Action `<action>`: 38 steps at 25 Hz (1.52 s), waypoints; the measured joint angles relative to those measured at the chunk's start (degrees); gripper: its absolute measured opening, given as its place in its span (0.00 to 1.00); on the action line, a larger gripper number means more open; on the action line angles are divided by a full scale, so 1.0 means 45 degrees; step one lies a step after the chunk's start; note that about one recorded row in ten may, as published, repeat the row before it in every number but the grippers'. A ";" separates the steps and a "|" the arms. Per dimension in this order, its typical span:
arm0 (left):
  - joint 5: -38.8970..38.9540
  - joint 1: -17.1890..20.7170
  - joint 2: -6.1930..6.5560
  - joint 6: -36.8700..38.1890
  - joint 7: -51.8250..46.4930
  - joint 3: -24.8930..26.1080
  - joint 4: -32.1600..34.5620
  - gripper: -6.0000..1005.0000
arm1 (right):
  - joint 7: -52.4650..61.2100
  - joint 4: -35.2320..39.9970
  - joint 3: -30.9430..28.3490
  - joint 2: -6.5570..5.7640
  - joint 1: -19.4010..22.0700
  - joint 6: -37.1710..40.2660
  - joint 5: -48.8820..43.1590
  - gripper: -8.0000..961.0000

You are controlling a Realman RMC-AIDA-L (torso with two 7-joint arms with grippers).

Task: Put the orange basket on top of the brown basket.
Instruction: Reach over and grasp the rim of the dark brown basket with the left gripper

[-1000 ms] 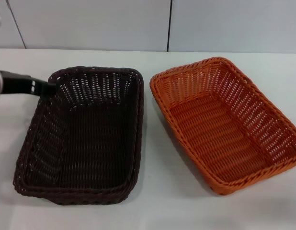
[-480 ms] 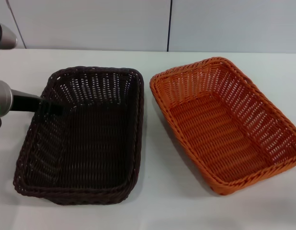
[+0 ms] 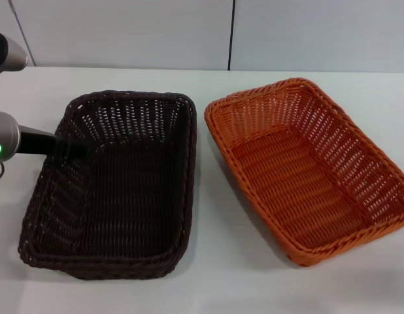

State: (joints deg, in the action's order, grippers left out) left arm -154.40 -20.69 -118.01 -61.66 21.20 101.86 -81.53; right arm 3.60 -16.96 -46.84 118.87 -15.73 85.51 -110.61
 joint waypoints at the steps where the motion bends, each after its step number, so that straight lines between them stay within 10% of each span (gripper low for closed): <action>1: -0.0013 0.0002 -0.0001 0.0002 -0.0006 0.0000 -0.0034 0.78 | 0.0000 0.0001 0.0000 0.0001 0.0019 0.0001 0.0000 0.72; 16: -0.0074 -0.0160 -0.0023 0.0313 0.0165 -0.0199 0.0360 0.77 | 0.0000 0.0020 0.0008 -0.0002 0.0096 0.0050 -0.0017 0.73; 38: -0.0150 -0.1180 0.0032 -0.0607 0.3916 0.0705 0.0475 0.32 | 0.0000 -0.0160 -0.0048 -0.0002 0.0160 0.0313 -0.0013 0.73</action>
State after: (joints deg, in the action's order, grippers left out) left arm -155.08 -26.00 -117.86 -64.40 38.82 105.03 -79.39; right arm 3.60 -17.68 -47.06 118.86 -15.01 86.92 -110.67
